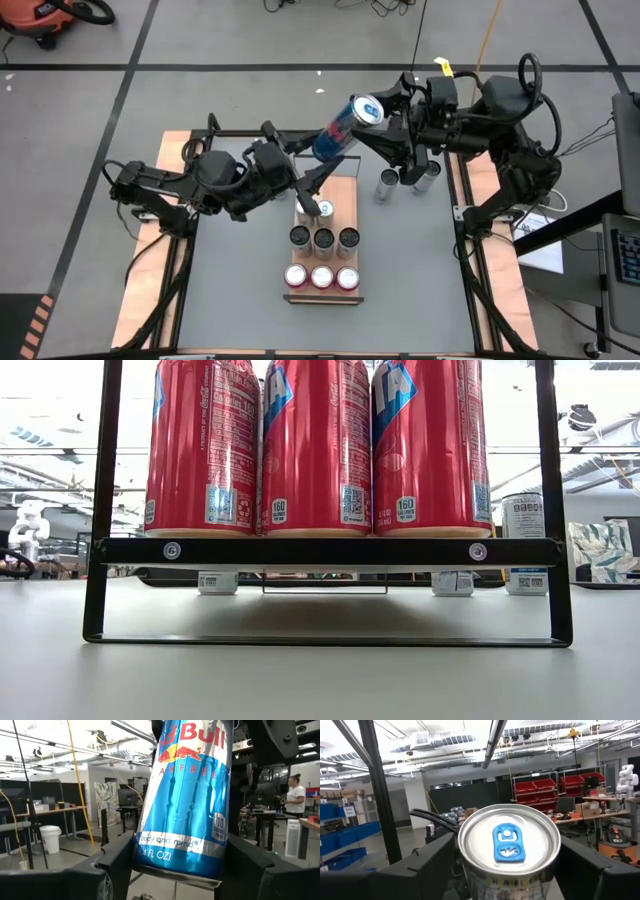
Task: Sort soda cans
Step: Put the blue soda can on the shelf and align it with the other blue soda cans
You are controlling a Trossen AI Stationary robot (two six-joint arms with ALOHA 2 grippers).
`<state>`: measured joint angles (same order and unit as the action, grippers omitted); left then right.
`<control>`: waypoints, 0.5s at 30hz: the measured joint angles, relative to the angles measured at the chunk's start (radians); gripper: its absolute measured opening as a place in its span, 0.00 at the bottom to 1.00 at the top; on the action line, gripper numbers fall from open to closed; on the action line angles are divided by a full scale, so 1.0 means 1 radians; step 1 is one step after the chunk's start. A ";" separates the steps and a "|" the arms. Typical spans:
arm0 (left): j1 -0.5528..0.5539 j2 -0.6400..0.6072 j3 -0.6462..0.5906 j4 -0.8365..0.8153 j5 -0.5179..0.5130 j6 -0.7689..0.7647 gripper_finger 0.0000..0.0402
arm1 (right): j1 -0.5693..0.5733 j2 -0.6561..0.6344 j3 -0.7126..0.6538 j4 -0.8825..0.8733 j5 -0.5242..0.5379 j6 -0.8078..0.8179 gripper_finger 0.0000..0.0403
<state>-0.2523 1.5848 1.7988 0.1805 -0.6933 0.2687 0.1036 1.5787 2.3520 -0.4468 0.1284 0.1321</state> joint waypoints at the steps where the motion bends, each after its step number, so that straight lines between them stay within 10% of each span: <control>1: 0.000 0.000 0.000 0.001 0.000 0.000 0.59 | 0.000 -0.001 0.000 -0.001 0.000 -0.003 0.70; 15: 0.000 0.000 0.000 -0.001 -0.006 -0.001 0.59 | 0.000 -0.002 0.000 -0.001 0.003 -0.044 0.51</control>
<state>-0.2520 1.5848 1.7988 0.1791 -0.6991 0.2680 0.1036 1.5772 2.3520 -0.4480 0.1313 0.0877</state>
